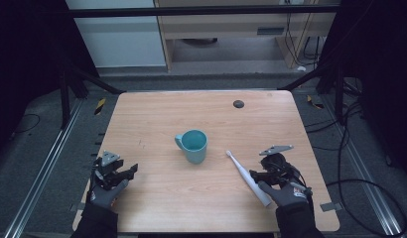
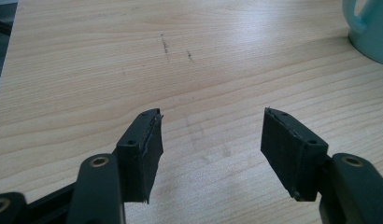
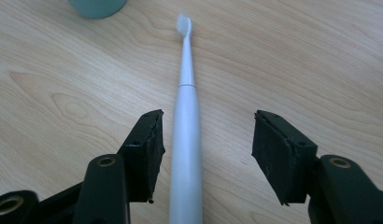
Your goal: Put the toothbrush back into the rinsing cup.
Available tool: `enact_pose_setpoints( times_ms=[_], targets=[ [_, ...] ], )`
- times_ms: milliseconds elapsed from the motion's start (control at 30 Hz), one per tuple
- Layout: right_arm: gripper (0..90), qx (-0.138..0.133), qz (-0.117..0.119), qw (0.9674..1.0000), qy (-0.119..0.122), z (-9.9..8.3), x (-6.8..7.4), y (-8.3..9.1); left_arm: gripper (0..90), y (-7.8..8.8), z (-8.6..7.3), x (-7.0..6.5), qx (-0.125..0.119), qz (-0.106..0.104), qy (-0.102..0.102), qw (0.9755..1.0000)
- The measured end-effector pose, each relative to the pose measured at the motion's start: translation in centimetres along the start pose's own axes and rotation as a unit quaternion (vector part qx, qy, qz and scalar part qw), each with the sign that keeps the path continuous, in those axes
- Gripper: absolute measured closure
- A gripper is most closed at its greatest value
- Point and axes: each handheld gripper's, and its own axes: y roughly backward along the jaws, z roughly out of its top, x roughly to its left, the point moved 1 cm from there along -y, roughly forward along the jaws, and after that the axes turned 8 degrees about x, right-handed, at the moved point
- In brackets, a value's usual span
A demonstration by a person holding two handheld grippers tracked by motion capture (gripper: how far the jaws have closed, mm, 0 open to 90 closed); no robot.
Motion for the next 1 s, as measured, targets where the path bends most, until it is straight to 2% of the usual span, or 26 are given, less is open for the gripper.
enact_pose_setpoints(
  times_ms=[133,400,467,1000],
  targets=[
    [46.5,0.021,0.007,0.9997,0.012,0.7,0.7,-0.6,37.7,0.0,0.0,0.1,0.001,-0.001,-0.001,1.0000],
    [51.6,0.051,0.006,0.9983,0.028,0.9,1.1,-1.8,37.7,0.0,0.0,0.1,0.005,-0.002,-0.003,1.0000],
    [53.2,0.069,0.010,0.9971,0.032,0.8,1.2,-2.4,37.7,0.0,0.0,0.1,0.004,-0.002,-0.003,1.0000],
    [59.1,0.129,0.010,0.9907,0.041,0.6,1.3,-4.5,37.6,-0.1,0.0,0.0,0.006,-0.002,-0.004,1.0000]
  ],
)
